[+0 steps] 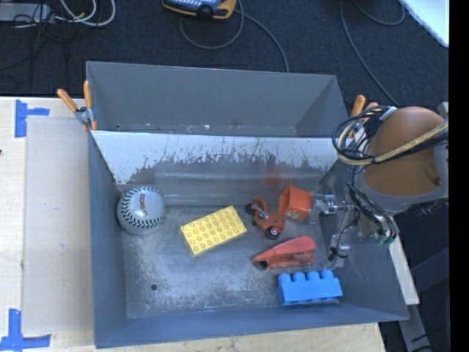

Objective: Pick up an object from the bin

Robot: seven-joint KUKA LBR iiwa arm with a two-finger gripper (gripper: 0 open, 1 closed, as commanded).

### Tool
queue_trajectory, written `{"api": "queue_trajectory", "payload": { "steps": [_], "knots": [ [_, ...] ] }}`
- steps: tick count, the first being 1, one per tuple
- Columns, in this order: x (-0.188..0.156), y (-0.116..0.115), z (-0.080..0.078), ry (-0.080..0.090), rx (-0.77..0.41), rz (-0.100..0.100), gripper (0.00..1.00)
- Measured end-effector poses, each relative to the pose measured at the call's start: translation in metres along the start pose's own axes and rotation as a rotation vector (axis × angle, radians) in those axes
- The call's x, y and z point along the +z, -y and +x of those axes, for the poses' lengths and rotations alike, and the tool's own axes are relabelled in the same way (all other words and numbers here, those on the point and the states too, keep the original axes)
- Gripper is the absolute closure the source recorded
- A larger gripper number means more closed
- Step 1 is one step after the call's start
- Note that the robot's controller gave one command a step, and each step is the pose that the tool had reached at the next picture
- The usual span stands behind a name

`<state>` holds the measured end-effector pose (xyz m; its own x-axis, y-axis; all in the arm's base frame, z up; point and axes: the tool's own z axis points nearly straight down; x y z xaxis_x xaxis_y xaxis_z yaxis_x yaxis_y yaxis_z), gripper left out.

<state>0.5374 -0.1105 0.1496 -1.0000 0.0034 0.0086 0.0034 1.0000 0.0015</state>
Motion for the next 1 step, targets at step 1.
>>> {"api": "queue_trajectory", "payload": {
  "steps": [1],
  "knots": [
    [-0.0045, -0.0003, -0.0016, 0.007, -0.003, 0.001, 0.00]
  ]
}}
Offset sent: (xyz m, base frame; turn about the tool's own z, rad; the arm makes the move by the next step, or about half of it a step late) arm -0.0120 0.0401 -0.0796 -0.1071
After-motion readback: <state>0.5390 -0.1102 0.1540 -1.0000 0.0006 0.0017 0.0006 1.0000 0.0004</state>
